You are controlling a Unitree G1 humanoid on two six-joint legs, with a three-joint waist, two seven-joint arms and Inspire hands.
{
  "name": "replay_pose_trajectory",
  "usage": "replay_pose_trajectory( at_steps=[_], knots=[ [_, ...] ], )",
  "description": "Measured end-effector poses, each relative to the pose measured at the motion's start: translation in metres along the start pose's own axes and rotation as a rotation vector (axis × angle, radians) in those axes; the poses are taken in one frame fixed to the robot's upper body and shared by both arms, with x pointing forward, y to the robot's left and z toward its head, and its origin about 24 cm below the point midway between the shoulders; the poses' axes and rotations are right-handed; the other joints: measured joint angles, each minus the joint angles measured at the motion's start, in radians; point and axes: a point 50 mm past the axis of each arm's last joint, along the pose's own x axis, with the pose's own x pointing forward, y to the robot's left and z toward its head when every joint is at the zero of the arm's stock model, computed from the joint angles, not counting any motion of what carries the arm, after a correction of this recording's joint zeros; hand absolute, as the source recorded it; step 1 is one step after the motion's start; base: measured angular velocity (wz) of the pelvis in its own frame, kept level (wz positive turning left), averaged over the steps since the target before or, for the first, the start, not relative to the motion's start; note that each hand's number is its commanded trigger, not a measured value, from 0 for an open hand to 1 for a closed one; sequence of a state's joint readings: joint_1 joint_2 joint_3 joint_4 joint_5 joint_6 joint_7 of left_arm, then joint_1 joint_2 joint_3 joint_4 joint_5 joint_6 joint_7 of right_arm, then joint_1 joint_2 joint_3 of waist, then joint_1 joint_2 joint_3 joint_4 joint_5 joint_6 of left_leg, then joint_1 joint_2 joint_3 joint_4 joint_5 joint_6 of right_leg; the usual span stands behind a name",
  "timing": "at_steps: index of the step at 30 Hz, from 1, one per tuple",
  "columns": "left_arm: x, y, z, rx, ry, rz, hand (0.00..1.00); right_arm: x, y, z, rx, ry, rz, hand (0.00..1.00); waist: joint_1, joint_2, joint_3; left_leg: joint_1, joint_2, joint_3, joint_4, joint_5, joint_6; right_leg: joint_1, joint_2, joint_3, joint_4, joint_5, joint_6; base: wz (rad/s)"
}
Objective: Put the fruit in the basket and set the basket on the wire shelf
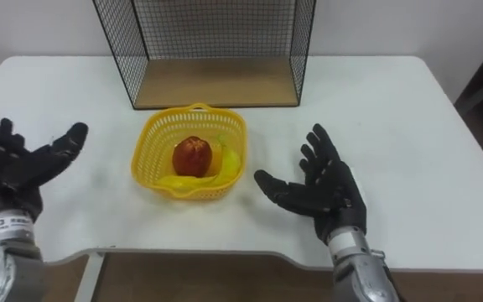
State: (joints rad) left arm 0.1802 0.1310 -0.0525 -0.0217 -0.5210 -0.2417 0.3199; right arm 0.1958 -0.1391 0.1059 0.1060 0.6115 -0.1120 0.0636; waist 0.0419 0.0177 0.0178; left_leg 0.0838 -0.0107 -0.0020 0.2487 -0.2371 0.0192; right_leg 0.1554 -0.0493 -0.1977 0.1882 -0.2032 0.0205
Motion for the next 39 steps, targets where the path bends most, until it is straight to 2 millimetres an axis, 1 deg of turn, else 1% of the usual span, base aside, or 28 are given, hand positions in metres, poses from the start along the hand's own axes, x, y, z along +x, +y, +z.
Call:
replay_pose_trajectory(
  at_steps=[2, 6, 8, 11, 15, 16, 19, 23, 27, 32, 36, 39],
  knots=[
    [-0.002, -0.001, -0.01, 0.013, 0.042, -0.024, 0.0, 0.002, 0.002, -0.001, 0.049, 0.001, 0.017, 0.0, -0.004, -0.003, 0.0017, 0.001, 0.0, 0.003, -0.002, 0.0, 0.0, 0.0, 0.0, 0.002, 0.0, 0.0, 0.0, -0.05],
    [-0.005, -0.003, -0.03, 0.023, 0.136, -0.073, 0.0, 0.011, 0.006, -0.002, 0.125, 0.009, 0.04, 0.0, -0.009, -0.009, 0.0017, 0.0, 0.002, 0.011, 0.003, 0.0, 0.0, -0.005, 0.0, 0.005, 0.001, 0.001, 0.0, -0.05],
    [-0.005, -0.005, -0.034, 0.011, 0.162, -0.089, 0.0, 0.014, 0.011, -0.002, 0.156, 0.011, 0.058, 0.0, -0.009, -0.01, 0.002, 0.001, 0.003, 0.014, 0.005, 0.0, 0.0, -0.005, 0.0, 0.007, 0.001, 0.001, -0.001, -0.02],
    [-0.006, -0.007, -0.038, 0.017, 0.188, -0.111, 0.0, 0.018, 0.015, -0.005, 0.158, 0.027, 0.087, 0.0, -0.011, -0.01, 0.002, 0.002, 0.004, 0.021, 0.005, 0.0, 0.0, -0.005, 0.001, 0.012, 0.001, 0.002, -0.001, -0.05],
    [-0.009, -0.008, -0.046, 0.03, 0.245, -0.146, 0.0, 0.018, 0.023, -0.01, 0.159, 0.05, 0.135, 0.0, -0.01, -0.009, 0.0018, 0.014, 0.007, 0.028, -0.009, 0.0, 0.0, -0.003, 0.005, 0.019, 0.001, 0.002, -0.002, -0.06],
    [-0.01, -0.009, -0.048, 0.03, 0.258, -0.15, 0.0, 0.018, 0.025, -0.01, 0.186, 0.051, 0.145, 0.0, -0.011, -0.008, 0.0013, 0.015, 0.008, 0.029, -0.008, 0.0, 0.0, -0.001, 0.005, 0.024, 0.001, 0.003, -0.002, 0.0],
    [-0.011, -0.009, -0.052, 0.028, 0.276, -0.162, 0.0, 0.018, 0.026, -0.01, 0.242, 0.044, 0.152, 0.0, -0.012, -0.006, 0.0011, 0.018, 0.008, 0.03, -0.008, 0.0, 0.0, 0.001, 0.006, 0.028, 0.001, 0.003, -0.002, 0.0],
    [-0.01, -0.013, -0.057, 0.019, 0.295, -0.174, 0.0, 0.019, 0.029, -0.01, 0.358, 0.035, 0.149, 0.0, -0.011, -0.003, 0.0031, 0.025, 0.008, 0.03, -0.009, 0.0, 0.0, 0.006, 0.006, 0.03, 0.0, 0.003, -0.002, 0.0],
    [-0.009, -0.015, -0.06, 0.017, 0.304, -0.175, 0.0, 0.019, 0.029, -0.011, 0.404, 0.031, 0.153, 0.0, -0.01, -0.001, 0.0035, 0.029, 0.008, 0.03, -0.009, 0.0, 0.0, 0.009, 0.006, 0.03, 0.001, 0.003, -0.002, 0.0],
    [-0.009, -0.015, -0.06, 0.017, 0.308, -0.176, 0.0, 0.019, 0.03, -0.011, 0.399, 0.03, 0.159, 0.0, -0.01, 0.0, 0.0033, 0.031, 0.008, 0.032, -0.009, 0.0, 0.0, 0.012, 0.006, 0.033, 0.002, 0.003, -0.002, 0.0],
    [-0.009, -0.016, -0.06, 0.014, 0.308, -0.174, 0.0, 0.018, 0.033, -0.012, 0.338, 0.039, 0.179, 0.0, -0.007, 0.0, 0.003, 0.032, 0.012, 0.042, -0.01, 0.0, 0.0, 0.009, 0.008, 0.032, 0.004, 0.003, -0.003, -0.04],
    [-0.009, -0.016, -0.061, 0.007, 0.308, -0.17, 0.0, 0.018, 0.036, -0.014, 0.324, 0.05, 0.2, 0.0, -0.006, 0.0, 0.0029, 0.032, 0.014, 0.045, -0.009, 0.0, -0.001, 0.007, 0.009, 0.033, 0.006, 0.004, -0.004, -0.01]
  ],
)
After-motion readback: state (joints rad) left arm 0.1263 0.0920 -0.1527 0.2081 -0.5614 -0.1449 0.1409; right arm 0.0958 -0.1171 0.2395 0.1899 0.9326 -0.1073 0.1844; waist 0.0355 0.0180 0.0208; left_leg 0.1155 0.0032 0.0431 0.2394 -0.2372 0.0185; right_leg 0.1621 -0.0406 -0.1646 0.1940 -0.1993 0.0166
